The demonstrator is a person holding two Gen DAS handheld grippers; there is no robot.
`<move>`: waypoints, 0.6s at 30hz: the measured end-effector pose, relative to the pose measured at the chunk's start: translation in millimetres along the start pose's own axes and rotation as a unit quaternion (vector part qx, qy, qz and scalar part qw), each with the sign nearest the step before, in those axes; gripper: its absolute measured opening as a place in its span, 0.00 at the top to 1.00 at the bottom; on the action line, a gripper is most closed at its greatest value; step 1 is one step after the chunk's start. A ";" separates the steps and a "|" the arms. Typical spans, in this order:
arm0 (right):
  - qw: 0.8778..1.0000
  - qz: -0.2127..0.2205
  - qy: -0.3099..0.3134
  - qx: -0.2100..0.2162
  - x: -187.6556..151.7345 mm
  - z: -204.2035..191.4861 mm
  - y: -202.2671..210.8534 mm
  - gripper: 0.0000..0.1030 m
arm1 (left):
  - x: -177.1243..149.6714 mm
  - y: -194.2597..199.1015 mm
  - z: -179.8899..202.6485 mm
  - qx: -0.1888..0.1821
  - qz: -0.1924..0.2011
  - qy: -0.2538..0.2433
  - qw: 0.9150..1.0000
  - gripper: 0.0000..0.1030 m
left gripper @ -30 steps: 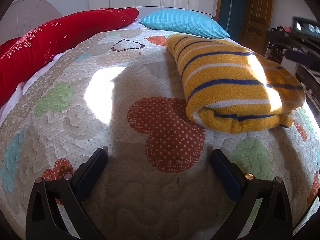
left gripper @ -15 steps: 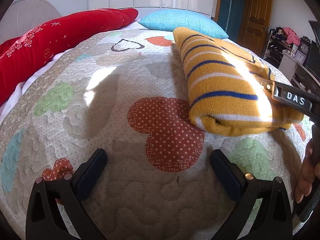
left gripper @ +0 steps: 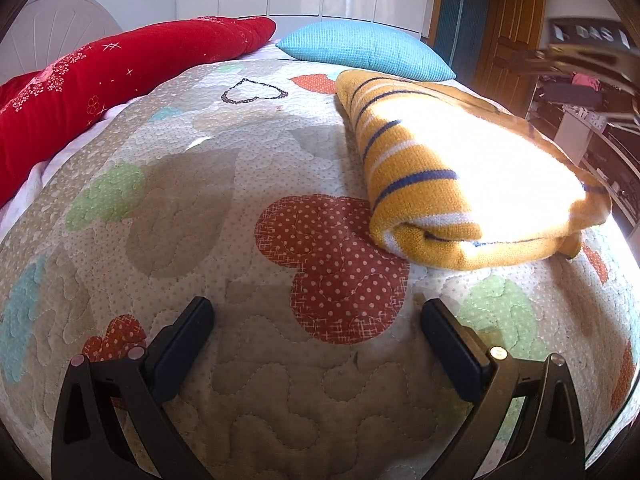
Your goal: Fold small clothes
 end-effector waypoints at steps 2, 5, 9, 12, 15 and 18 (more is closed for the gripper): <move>1.000 -0.027 0.015 -0.005 7.6 -8.6 -32.6 0.45 | 0.0 0.0 -0.1 0.000 0.000 0.000 1.000 0.00; 0.995 -0.090 0.015 -0.050 -6.1 5.1 -89.2 0.45 | 0.2 -0.2 -0.1 -0.001 0.000 0.000 1.000 0.00; 0.994 -0.087 -0.056 -0.047 -23.8 41.4 -96.2 0.42 | 0.6 0.2 -0.3 -0.005 0.002 0.001 1.000 0.00; 0.990 -0.079 -0.058 -0.100 -25.5 59.3 -71.7 0.41 | 1.2 0.0 -0.3 -0.005 0.002 0.001 1.000 0.00; 0.991 -0.051 -0.055 -0.107 -28.3 78.5 -31.8 0.39 | 0.7 0.6 0.6 -0.003 0.004 -0.001 1.000 0.00; 0.990 -0.044 -0.057 -0.121 -47.4 98.1 8.1 0.37 | -0.4 3.4 1.9 -0.005 0.006 -0.004 1.000 0.00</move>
Point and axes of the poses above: each gripper's, at about its wrist camera, not at the fingertips, and y roughly against the way its jaws point, z to its right, x to its top, the point moved 6 cm from there along -y, roughly the way its jaws point, and after that the axes turned 2 degrees about z, right-handed, at the moved point
